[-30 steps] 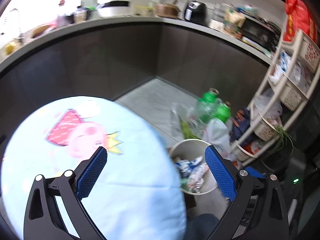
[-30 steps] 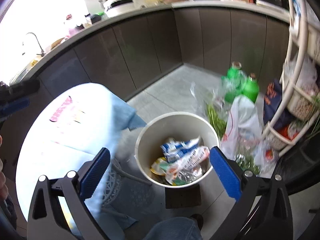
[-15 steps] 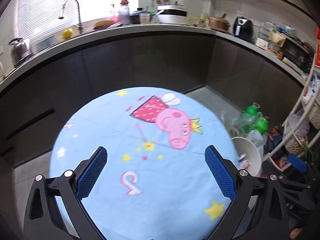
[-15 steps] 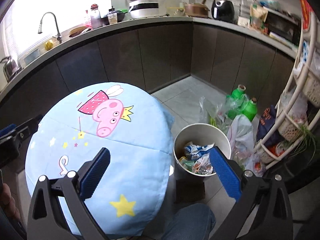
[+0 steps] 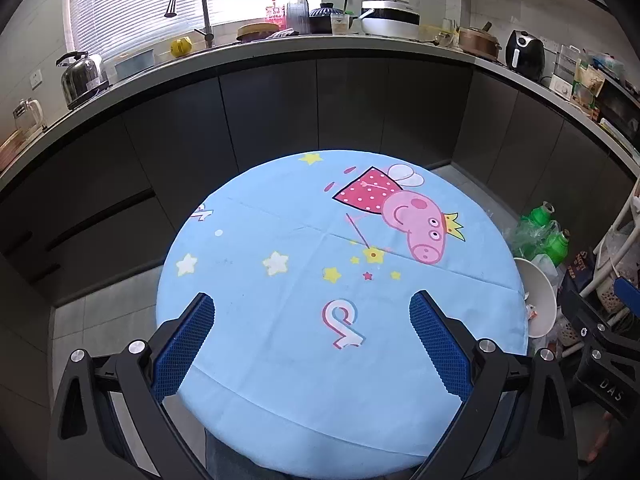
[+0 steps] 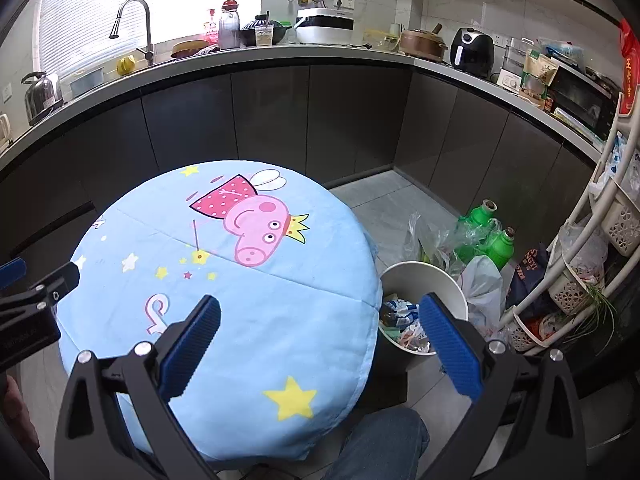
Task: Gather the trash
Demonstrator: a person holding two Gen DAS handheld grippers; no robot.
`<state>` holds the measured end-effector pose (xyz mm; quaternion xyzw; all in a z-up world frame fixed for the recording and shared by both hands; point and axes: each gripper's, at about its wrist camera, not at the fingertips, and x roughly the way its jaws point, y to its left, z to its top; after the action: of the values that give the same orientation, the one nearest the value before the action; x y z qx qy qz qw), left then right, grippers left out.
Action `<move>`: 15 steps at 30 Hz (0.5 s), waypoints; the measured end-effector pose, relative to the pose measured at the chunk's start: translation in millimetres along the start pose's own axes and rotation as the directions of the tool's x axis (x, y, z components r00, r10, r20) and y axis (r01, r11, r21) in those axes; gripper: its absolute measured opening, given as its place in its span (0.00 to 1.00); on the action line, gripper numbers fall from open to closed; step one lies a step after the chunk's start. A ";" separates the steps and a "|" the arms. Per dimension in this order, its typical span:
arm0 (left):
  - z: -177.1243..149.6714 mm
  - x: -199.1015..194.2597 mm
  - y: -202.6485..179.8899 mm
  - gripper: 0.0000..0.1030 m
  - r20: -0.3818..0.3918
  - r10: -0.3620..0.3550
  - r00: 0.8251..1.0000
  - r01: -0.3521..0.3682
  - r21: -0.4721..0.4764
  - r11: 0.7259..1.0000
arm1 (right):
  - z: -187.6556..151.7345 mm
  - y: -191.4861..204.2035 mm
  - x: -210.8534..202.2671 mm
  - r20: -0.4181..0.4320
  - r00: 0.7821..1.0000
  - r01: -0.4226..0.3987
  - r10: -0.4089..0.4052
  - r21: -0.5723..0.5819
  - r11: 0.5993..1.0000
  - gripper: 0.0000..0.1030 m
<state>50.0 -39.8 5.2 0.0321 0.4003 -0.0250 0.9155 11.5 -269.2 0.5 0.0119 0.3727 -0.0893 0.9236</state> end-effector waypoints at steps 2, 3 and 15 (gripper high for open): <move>-1.2 -0.8 1.5 0.92 -0.002 -0.003 1.000 0.003 0.001 1.000 | -0.2 1.2 -0.1 -0.002 1.000 -0.002 0.002 -0.004 1.000 0.97; -1.6 -1.7 1.7 0.92 0.000 -0.002 1.000 0.002 0.003 1.000 | -0.1 2.1 -0.3 -0.002 1.000 -0.004 0.004 -0.005 1.000 0.97; 1.3 -0.9 -0.1 0.92 0.001 -0.003 1.000 0.003 0.005 1.000 | 1.8 5.4 -1.9 0.003 1.000 -0.009 0.009 -0.015 1.000 0.97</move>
<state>50.4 -40.1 6.7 0.0337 0.3997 -0.0274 0.9156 12.3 -263.7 2.8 0.0066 0.3720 -0.0826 0.9245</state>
